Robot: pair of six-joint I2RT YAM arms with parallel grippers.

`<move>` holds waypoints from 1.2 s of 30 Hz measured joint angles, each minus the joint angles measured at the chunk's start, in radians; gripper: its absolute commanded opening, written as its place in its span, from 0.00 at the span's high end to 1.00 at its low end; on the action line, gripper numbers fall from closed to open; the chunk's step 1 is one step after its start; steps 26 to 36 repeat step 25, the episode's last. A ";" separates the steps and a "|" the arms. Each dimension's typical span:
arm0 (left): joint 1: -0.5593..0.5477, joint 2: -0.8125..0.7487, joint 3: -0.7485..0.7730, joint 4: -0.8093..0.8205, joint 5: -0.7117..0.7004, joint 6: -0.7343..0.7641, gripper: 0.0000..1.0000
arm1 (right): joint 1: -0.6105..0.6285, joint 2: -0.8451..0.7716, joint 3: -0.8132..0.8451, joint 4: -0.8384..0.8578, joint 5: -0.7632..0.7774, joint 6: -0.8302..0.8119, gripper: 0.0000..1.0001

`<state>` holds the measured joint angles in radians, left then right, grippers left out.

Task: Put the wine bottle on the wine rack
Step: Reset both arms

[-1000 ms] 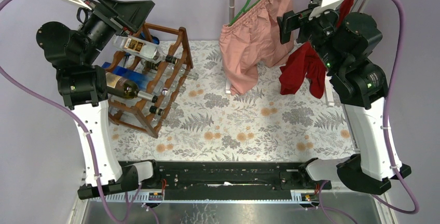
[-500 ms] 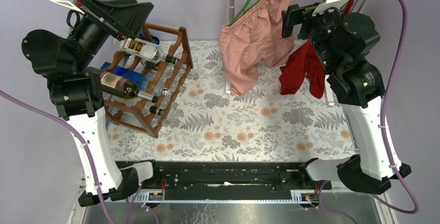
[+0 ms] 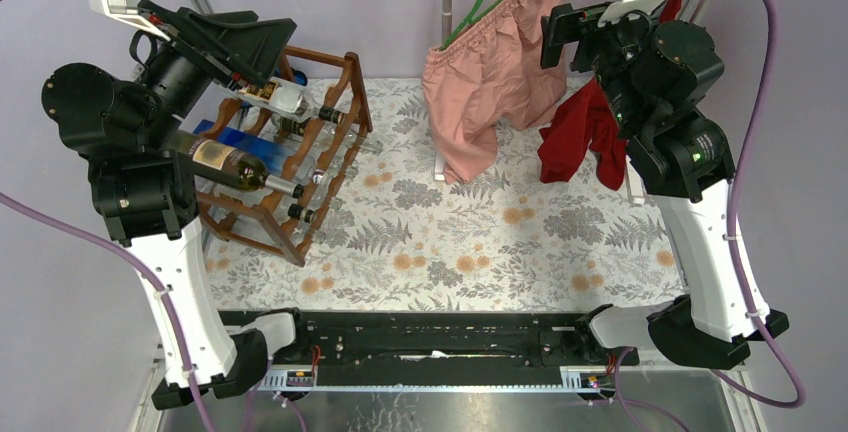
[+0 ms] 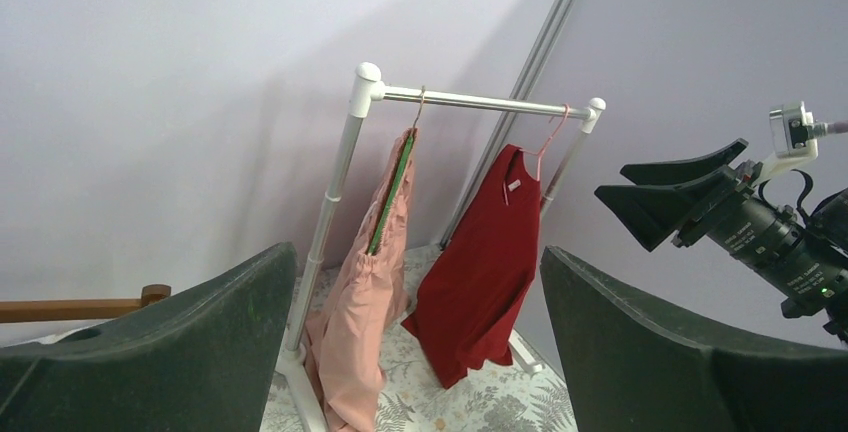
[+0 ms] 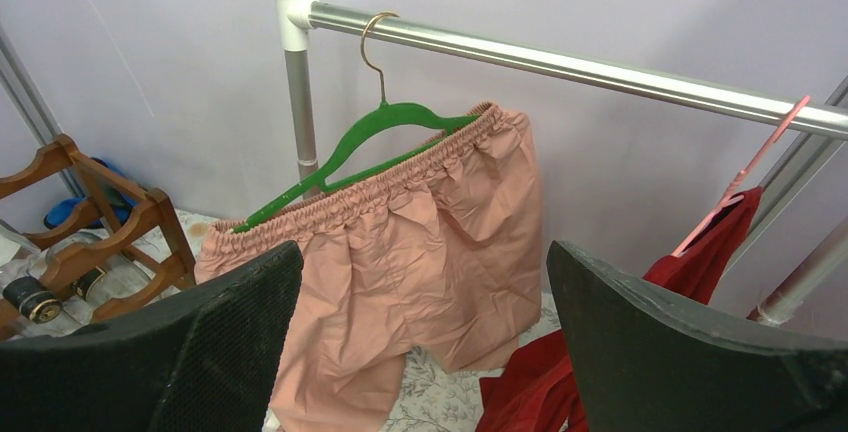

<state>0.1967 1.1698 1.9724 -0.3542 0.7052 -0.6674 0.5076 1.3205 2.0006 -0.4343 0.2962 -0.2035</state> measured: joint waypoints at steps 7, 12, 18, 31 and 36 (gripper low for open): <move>0.000 -0.006 0.000 -0.008 -0.008 0.018 0.01 | 0.000 0.000 -0.003 0.007 0.002 -0.011 0.00; 0.000 -0.003 0.000 -0.008 -0.010 0.023 0.01 | 0.000 0.000 -0.003 0.010 0.003 -0.021 0.00; 0.000 -0.003 -0.001 -0.008 -0.010 0.027 0.01 | 0.000 0.000 -0.003 0.022 0.003 -0.025 0.00; 0.000 -0.013 -0.020 -0.021 -0.011 0.034 0.01 | 0.000 0.001 -0.003 0.022 0.002 -0.025 0.00; 0.000 -0.013 -0.020 -0.021 -0.011 0.034 0.01 | 0.000 0.001 -0.003 0.022 0.002 -0.025 0.00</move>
